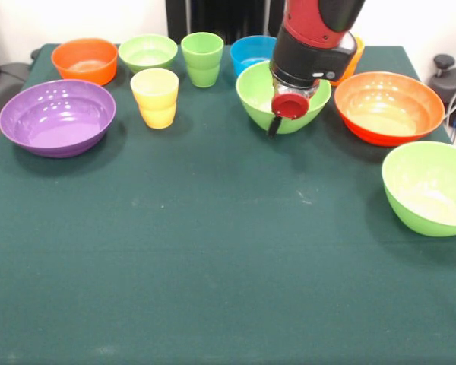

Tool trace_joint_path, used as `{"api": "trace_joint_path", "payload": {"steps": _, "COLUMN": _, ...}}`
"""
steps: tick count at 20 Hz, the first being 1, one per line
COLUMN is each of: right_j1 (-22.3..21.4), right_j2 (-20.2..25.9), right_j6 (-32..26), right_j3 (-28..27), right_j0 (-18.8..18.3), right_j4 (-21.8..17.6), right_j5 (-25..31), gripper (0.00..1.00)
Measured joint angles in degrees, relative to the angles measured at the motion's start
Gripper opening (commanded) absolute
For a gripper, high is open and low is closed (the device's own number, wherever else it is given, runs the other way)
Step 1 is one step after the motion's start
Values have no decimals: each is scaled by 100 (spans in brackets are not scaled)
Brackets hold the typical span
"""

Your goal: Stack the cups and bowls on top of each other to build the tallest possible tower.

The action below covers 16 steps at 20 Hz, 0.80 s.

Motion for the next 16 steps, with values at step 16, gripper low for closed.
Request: {"api": "trace_joint_path", "payload": {"steps": 16, "right_j1": -10, "right_j2": -145, "right_j6": 0, "right_j3": -191, "right_j0": -44, "right_j4": -107, "right_j5": 430, "gripper": 0}}
